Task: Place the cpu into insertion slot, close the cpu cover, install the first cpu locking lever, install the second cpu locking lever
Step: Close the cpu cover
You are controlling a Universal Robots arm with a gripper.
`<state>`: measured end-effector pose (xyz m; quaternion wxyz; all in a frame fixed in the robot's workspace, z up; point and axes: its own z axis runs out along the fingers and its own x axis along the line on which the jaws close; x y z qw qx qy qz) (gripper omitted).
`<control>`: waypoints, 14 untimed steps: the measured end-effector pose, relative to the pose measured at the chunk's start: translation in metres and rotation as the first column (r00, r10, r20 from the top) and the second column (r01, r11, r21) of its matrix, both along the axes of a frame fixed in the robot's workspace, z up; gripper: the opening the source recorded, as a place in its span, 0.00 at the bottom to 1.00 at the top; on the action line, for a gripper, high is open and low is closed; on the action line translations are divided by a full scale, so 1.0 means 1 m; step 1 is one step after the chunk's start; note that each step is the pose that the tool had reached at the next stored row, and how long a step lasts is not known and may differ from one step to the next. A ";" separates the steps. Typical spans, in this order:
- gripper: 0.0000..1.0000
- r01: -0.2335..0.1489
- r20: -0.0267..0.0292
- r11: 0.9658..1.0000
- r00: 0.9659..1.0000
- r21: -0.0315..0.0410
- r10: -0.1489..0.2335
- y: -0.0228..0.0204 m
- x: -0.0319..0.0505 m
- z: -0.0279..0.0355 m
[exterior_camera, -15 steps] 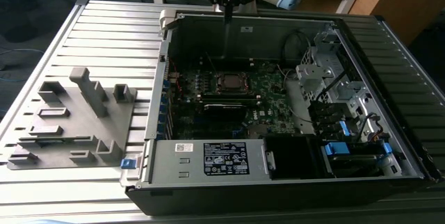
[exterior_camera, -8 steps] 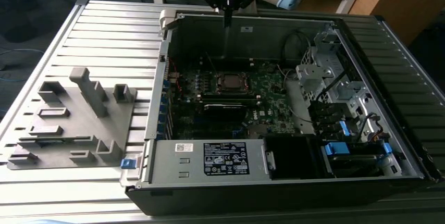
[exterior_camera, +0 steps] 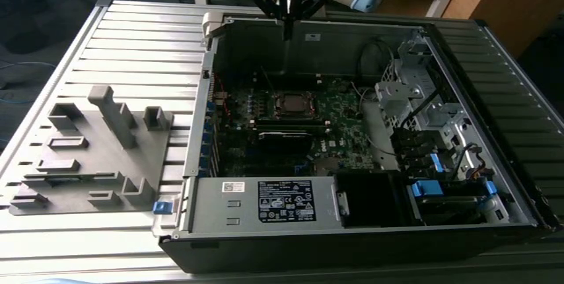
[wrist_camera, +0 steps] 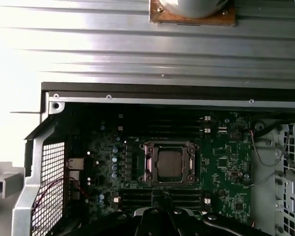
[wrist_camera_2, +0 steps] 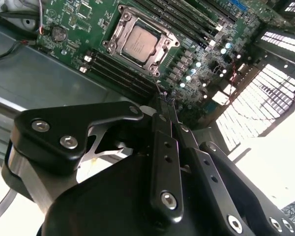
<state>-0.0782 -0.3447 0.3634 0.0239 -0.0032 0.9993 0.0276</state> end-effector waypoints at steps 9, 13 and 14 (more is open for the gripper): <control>0.11 0.000 0.000 1.000 1.000 0.000 0.000 0.0000 0.0000 -0.0036; 0.11 0.000 0.000 1.000 1.000 0.000 0.000 0.0000 0.0000 -0.0076; 0.11 0.000 0.000 1.000 1.000 0.000 0.000 0.0000 0.0000 -0.0091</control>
